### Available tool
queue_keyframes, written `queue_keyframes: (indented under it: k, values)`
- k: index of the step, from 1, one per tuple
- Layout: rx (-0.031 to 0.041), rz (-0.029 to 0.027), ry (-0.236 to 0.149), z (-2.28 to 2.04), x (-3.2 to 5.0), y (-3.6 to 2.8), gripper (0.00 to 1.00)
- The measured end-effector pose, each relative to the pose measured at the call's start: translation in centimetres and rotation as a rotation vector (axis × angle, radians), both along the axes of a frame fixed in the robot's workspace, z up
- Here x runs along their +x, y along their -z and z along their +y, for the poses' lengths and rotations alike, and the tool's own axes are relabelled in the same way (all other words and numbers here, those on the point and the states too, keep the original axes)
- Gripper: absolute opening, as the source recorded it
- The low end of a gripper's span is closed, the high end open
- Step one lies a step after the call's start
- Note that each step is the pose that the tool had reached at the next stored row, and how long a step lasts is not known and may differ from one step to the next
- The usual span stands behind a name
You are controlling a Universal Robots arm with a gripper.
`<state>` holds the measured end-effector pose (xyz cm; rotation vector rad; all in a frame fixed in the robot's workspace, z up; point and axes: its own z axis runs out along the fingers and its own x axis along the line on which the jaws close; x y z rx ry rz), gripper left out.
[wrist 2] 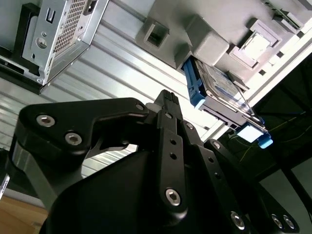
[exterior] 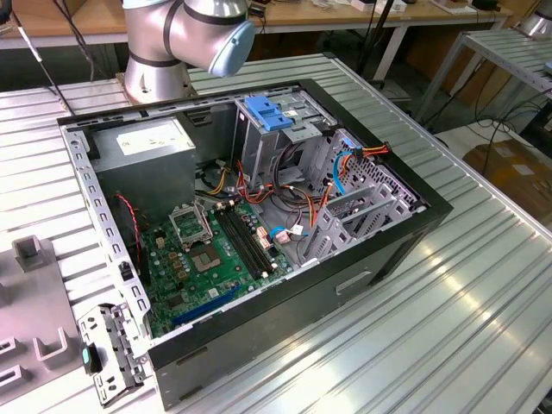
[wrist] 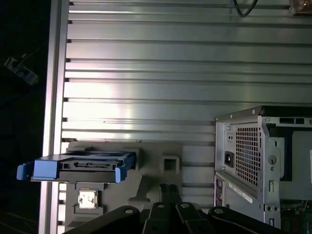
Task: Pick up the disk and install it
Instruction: 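Reach for the disk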
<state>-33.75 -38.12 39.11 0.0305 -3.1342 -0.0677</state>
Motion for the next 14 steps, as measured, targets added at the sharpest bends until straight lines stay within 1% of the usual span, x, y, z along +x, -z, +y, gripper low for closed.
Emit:
queue_keyframes:
  k: [8,14]
  values:
    - [0.0000,0.0036,-0.010,0.02,-1.44,0.02,0.11]
    - [0.0000,0.0037,-0.010,0.02,-1.50,0.02,0.11]
